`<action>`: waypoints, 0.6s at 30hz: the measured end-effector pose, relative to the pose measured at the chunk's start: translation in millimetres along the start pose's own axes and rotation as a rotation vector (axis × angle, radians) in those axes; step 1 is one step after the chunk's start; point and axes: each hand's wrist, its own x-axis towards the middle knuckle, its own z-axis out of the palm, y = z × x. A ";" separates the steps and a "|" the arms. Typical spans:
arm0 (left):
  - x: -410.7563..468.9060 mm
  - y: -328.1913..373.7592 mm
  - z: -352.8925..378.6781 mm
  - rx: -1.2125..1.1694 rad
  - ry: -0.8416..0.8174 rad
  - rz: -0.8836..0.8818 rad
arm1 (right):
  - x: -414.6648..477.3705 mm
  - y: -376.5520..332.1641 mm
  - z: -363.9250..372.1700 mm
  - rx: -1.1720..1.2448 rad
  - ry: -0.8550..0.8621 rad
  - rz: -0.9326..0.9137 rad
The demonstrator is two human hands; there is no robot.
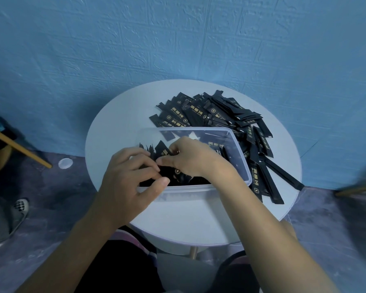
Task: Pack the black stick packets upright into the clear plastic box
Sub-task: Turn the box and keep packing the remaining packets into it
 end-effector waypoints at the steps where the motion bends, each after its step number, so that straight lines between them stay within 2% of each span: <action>1: 0.1 -0.2 0.1 0.003 0.001 0.000 | -0.7 2.2 -1.9 0.004 0.016 0.002; 5: -0.4 0.1 -0.2 0.006 0.003 -0.003 | -1.4 11.7 -9.1 0.038 0.036 0.020; 10: -0.1 0.8 -0.1 0.013 -0.003 0.006 | 1.8 13.4 -9.6 0.237 -0.029 0.020; 18: -1.0 -1.8 0.1 0.014 0.010 0.014 | -2.5 -11.1 -0.8 0.174 -0.024 -0.002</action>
